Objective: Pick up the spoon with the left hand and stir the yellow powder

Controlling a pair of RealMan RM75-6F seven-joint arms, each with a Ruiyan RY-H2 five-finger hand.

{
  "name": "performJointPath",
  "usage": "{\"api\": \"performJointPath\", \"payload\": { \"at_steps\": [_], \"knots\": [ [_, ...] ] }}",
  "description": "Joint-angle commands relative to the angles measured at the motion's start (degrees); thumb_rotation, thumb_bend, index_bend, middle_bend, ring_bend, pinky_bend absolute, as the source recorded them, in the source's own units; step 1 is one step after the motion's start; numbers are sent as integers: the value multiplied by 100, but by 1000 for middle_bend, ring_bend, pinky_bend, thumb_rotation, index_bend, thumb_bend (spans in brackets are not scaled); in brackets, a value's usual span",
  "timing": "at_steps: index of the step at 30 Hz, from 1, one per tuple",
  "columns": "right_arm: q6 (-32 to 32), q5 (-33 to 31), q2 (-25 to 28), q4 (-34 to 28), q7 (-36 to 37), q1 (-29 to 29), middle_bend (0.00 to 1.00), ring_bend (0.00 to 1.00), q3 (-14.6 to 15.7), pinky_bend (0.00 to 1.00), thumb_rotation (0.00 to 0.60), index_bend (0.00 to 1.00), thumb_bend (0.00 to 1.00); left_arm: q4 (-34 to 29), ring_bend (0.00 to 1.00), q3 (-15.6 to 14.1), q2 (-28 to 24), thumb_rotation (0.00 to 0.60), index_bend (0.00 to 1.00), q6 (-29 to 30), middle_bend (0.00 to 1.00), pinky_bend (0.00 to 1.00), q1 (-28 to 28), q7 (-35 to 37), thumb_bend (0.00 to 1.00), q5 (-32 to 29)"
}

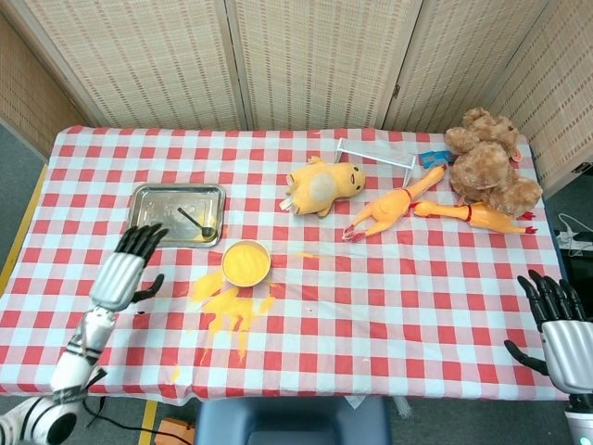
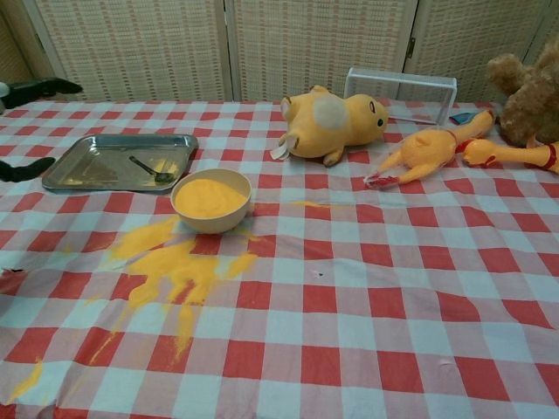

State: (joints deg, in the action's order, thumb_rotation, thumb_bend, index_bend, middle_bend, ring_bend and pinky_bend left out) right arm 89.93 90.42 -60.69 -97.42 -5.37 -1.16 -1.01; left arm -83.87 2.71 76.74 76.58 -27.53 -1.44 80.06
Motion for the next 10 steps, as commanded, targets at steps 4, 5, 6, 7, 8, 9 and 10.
{"api": "performJointPath", "payload": {
  "at_steps": [4,5,6,7,8,9,10],
  "knots": [
    [244,175,-192,192,156,-28,0,0,-53,0,600,0,94,-4,0,-808,-385,600,0,1406,0,0,1455,424,420,921],
    [256,179,-196,201,151,-39,0,0,-46,0,600,0,94,-26,0,-767,-390,600,0,1445,0,0,1482,487,418,908],
    [257,176,-192,194,143,-49,0,0,-36,0,600,0,94,-33,0,-731,-384,600,0,1454,0,0,1499,520,418,889],
    [248,173,-176,170,121,-59,0,0,-20,0,600,0,94,-34,0,-713,-385,600,0,1426,0,0,1511,497,418,883],
    [243,173,-165,158,97,-66,0,0,-11,0,600,0,94,-35,0,-720,-396,600,0,1374,0,0,1508,476,418,895],
    [231,167,-153,149,66,-71,0,0,0,0,600,0,94,-62,0,-734,-423,600,0,1287,0,0,1493,472,419,899],
    [200,149,-133,130,34,-77,0,0,17,0,600,0,94,-131,0,-766,-479,600,0,1140,0,0,1472,474,419,886]
  ]
}}
